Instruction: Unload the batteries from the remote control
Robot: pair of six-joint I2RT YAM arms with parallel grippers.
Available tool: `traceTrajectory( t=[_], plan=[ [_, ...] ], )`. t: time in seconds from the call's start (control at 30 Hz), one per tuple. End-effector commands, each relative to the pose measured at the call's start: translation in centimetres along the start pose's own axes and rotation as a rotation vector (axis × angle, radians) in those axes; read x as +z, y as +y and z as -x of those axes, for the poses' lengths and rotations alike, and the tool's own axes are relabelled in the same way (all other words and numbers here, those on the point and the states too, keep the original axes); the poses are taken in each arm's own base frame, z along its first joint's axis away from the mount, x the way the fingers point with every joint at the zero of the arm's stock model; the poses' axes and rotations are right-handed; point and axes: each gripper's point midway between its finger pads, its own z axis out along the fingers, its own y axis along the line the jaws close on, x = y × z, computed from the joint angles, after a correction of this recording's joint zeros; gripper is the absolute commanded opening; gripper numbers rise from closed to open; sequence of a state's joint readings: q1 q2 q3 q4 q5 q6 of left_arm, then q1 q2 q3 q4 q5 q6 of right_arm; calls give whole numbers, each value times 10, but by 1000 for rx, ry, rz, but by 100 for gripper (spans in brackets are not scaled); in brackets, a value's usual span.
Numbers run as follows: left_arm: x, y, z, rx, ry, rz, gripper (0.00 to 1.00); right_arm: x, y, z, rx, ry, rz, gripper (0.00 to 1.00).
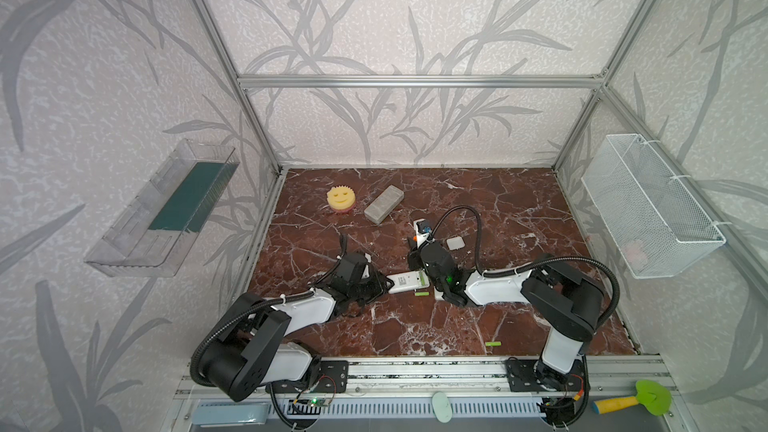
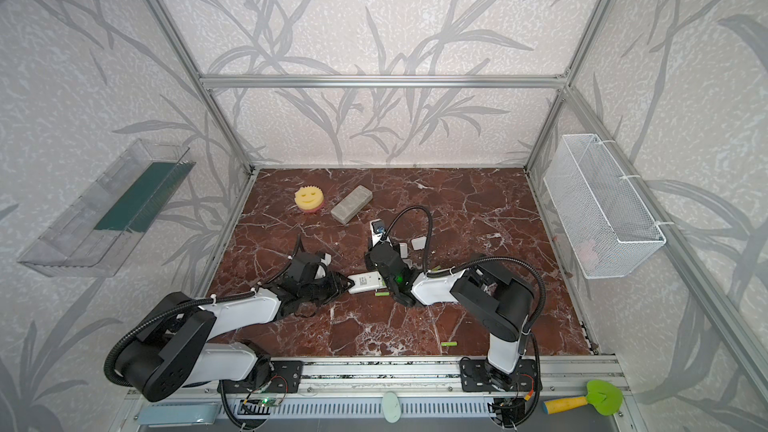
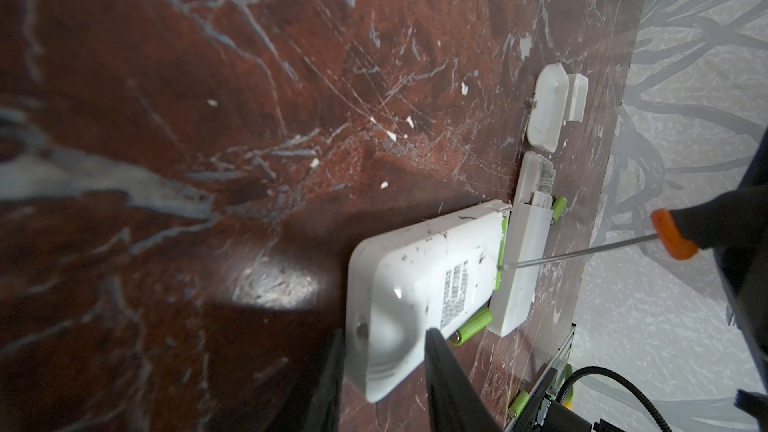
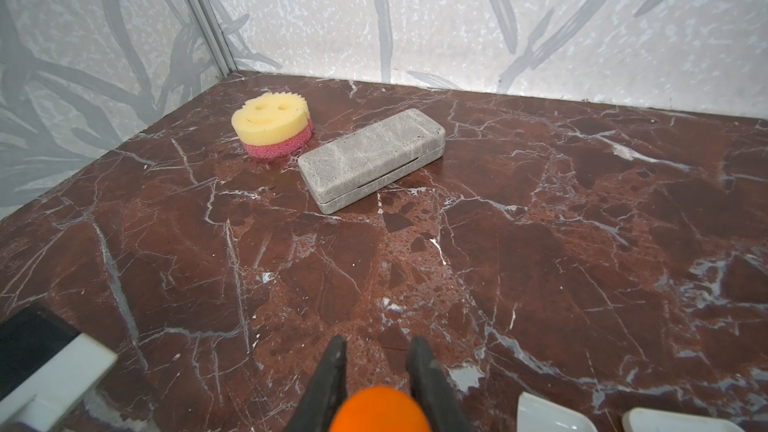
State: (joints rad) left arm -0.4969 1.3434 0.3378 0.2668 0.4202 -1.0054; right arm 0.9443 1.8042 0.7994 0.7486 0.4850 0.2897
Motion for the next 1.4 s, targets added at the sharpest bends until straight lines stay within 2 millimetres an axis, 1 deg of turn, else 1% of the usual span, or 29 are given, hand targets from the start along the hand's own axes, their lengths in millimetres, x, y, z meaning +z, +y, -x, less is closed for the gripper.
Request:
traceTrajectory(
  t=[0.0,0.2,0.27,0.4,0.47,0.6,0.67,0.93,1.07,1.37],
  plan=[
    [0,40,-21,-45,59,148,37,1,1,1,31,-25,6,0],
    [0,40,-21,-43,59,150,37,-1,-5,-10,75,-12,-1,0],
    [0,40,-21,-44,59,150,37,-2,-4,-14,72,-4,6,0],
    [0,40,-21,-44,59,150,37,-3,-5,-28,44,10,15,0],
    [0,40,-21,-45,61,150,37,-6,-5,-34,22,10,20,0],
    [0,41,-21,-45,61,152,37,-9,3,-40,-27,3,54,0],
    [0,40,-21,-46,62,152,37,-9,4,-44,-26,-1,66,0],
    [0,39,-21,-44,65,153,37,-10,-4,-67,-1,-2,66,0],
    [0,38,-20,-41,66,155,37,-9,-3,-66,-12,-11,71,0],
    [2,37,-18,-36,69,155,37,-7,5,-40,-44,-46,80,0]
  ],
)
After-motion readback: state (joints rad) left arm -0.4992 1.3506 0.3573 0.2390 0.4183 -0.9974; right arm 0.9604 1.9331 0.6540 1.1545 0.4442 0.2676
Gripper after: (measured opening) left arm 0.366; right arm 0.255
